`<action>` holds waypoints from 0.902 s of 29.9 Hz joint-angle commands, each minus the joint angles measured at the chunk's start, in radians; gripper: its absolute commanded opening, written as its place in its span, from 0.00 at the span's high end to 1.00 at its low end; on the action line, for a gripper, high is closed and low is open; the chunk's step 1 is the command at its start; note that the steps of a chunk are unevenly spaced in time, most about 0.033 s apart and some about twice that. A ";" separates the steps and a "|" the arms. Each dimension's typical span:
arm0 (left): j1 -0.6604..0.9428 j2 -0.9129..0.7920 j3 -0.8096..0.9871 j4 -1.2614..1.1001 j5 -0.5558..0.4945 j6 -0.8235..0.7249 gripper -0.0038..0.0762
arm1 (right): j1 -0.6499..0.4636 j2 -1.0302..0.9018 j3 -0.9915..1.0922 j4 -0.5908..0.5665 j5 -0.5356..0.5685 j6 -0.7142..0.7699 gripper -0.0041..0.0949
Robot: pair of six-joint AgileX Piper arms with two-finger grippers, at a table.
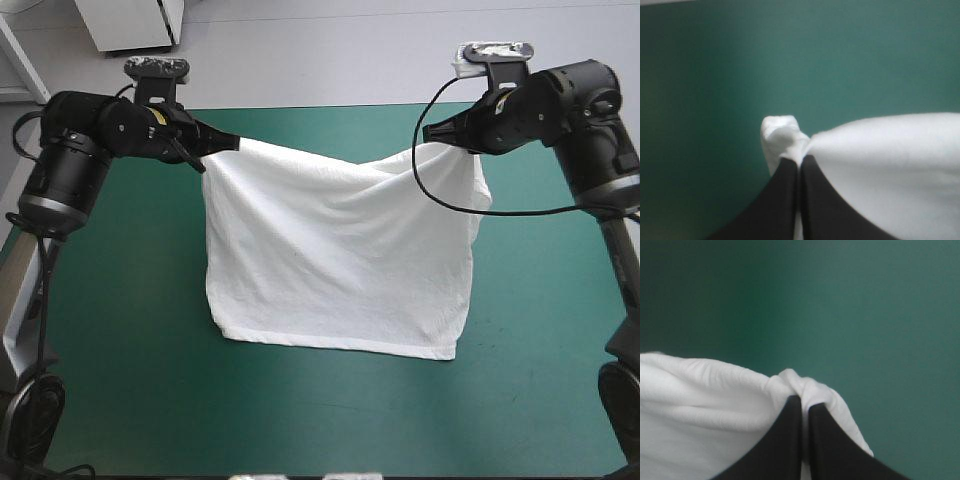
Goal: Fold the cloth
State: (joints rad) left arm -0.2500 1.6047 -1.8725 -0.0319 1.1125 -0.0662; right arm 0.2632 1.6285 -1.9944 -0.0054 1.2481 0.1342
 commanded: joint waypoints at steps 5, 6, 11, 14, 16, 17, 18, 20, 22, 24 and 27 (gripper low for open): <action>-0.006 -0.107 -0.209 -0.030 0.004 0.014 0.96 | -0.001 -0.141 -0.123 -0.019 -0.016 -0.009 0.98; -0.006 -0.115 -0.222 -0.032 0.004 0.014 0.96 | -0.001 -0.150 -0.128 -0.019 -0.016 -0.009 0.98; -0.006 -0.132 -0.258 -0.032 0.006 0.014 0.96 | -0.001 -0.171 -0.142 -0.024 -0.016 -0.009 0.98; -0.006 -0.132 -0.258 -0.032 0.004 0.014 0.96 | -0.001 -0.167 -0.142 -0.029 -0.027 -0.009 0.98; -0.006 -0.125 -0.258 -0.032 -0.013 0.014 0.96 | -0.001 -0.160 -0.142 -0.040 -0.050 -0.009 0.98; -0.006 -0.116 -0.258 -0.032 -0.029 0.014 0.96 | -0.001 -0.150 -0.142 -0.047 -0.070 -0.009 0.98; -0.006 -0.109 -0.258 -0.032 -0.047 0.014 0.96 | -0.001 -0.141 -0.142 -0.057 -0.093 -0.009 0.98; -0.006 -0.084 -0.258 -0.027 -0.101 0.016 0.96 | -0.001 -0.115 -0.142 -0.092 -0.161 -0.009 0.98; -0.006 -0.060 -0.258 -0.025 -0.166 0.025 0.96 | -0.001 -0.086 -0.142 -0.124 -0.236 -0.004 0.98; -0.006 -0.032 -0.258 -0.008 -0.251 0.034 0.96 | -0.001 -0.051 -0.142 -0.167 -0.324 0.001 0.98; -0.006 0.010 -0.258 0.024 -0.380 0.034 0.96 | -0.001 -0.006 -0.142 -0.221 -0.462 0.034 0.98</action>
State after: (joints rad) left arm -0.2500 1.6251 -2.1047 -0.0306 0.9321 -0.0350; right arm 0.2632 1.6252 -2.1074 -0.1578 0.9864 0.1425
